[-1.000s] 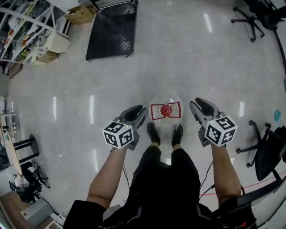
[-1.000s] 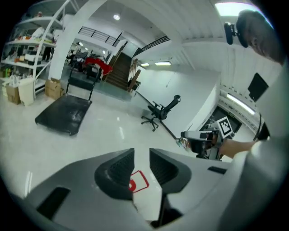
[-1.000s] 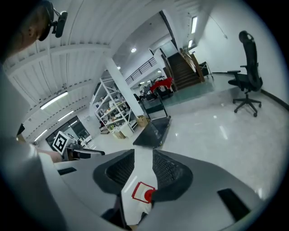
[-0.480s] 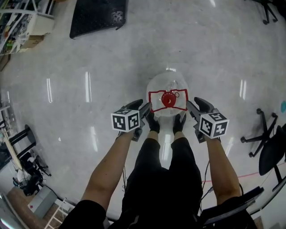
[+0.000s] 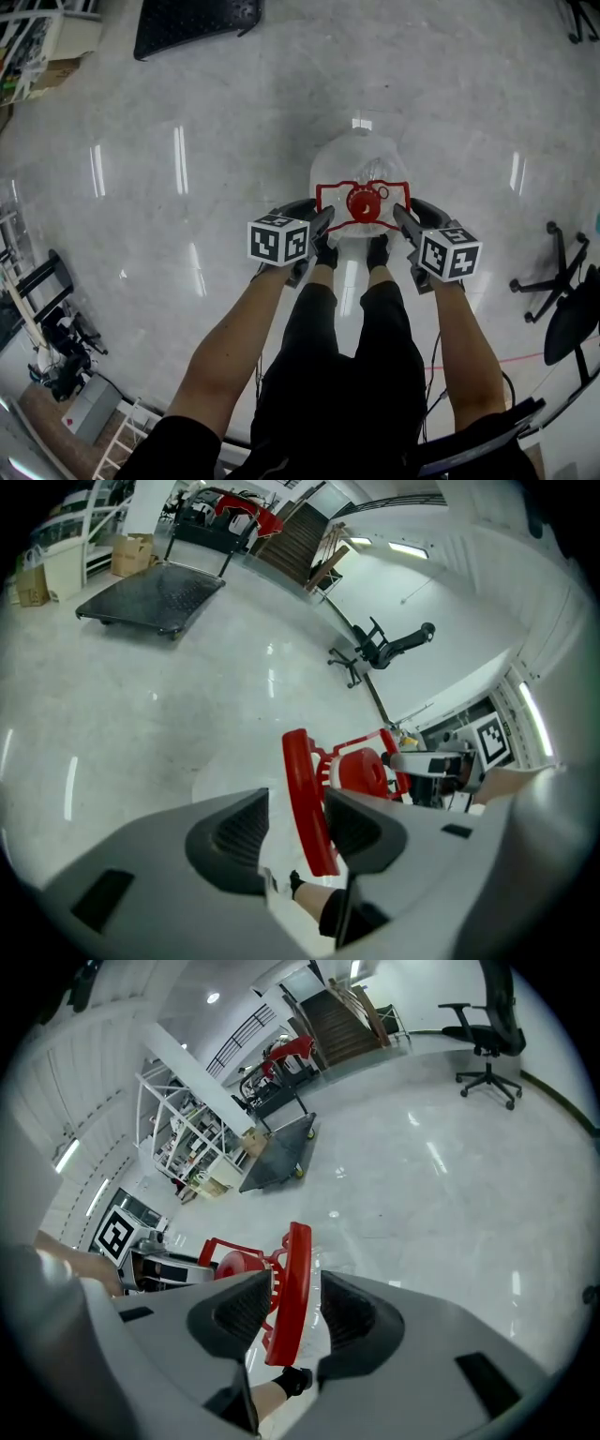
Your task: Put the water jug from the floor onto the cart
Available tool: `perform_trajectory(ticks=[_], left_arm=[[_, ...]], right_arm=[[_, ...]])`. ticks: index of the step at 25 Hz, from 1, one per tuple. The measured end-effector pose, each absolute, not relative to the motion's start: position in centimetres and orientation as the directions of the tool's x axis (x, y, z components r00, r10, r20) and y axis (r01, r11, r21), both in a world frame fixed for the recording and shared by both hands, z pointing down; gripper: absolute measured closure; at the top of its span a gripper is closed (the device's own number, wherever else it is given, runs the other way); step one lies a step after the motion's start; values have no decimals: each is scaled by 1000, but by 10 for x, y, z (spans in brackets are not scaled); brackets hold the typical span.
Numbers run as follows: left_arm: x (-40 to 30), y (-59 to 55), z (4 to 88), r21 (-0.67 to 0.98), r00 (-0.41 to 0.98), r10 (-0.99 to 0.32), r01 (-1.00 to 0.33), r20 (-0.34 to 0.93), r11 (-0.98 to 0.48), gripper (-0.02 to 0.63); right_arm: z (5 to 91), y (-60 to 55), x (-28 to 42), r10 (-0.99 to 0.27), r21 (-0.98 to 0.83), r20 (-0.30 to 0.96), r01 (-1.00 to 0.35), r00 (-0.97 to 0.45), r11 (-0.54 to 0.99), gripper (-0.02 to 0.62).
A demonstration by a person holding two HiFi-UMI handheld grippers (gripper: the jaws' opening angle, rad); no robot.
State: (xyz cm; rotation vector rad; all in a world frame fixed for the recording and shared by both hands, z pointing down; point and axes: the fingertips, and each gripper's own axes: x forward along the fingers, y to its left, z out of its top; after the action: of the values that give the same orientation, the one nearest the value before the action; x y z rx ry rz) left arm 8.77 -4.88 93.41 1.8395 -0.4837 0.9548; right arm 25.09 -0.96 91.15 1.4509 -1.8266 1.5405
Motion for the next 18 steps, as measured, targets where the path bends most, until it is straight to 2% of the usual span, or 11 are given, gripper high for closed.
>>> perform_trajectory(ticks=[3, 4, 5, 6, 12, 18], left_arm=[[93, -40, 940, 582, 609, 122, -652, 784, -485, 428], [93, -40, 942, 582, 609, 124, -648, 784, -491, 454], [94, -40, 942, 584, 612, 122, -647, 782, -490, 501], [94, -42, 942, 589, 617, 119, -649, 778, -482, 511], [99, -44, 928, 629, 647, 109, -665, 754, -402, 532], [102, -62, 880, 639, 683, 46, -654, 729, -406, 533]], right_arm=[[917, -6, 247, -451, -533, 781, -837, -432, -122, 434], [917, -5, 247, -448, -533, 783, -837, -433, -123, 447], [918, -5, 246, -445, -532, 784, -837, -432, -126, 502], [918, -5, 246, -444, -533, 786, -836, -431, -133, 503], [907, -8, 239, -441, -521, 796, -840, -414, -152, 509], [860, -27, 239, -479, -549, 764, -825, -432, -132, 509]])
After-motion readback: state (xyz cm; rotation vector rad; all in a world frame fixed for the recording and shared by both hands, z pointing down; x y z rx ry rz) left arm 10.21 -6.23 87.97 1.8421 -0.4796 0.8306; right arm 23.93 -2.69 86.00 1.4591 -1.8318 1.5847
